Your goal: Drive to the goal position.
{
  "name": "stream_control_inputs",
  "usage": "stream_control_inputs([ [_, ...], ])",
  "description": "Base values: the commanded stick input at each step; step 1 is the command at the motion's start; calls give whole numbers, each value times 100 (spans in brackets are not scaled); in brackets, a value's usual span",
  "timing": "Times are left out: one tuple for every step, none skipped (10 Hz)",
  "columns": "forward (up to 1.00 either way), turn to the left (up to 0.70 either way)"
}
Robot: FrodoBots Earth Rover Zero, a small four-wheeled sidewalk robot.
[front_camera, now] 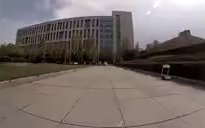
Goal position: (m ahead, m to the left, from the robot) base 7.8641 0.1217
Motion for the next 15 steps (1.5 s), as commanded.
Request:
stream_control_inputs([
  [100, 0],
  [100, 0],
  [100, 0],
  [100, 0],
  [100, 0],
  [100, 0],
  [100, 0],
  [100, 0],
  [100, 0],
  [100, 0],
  [100, 0],
  [100, 0],
  [100, 0],
  [100, 0],
  [100, 0],
])
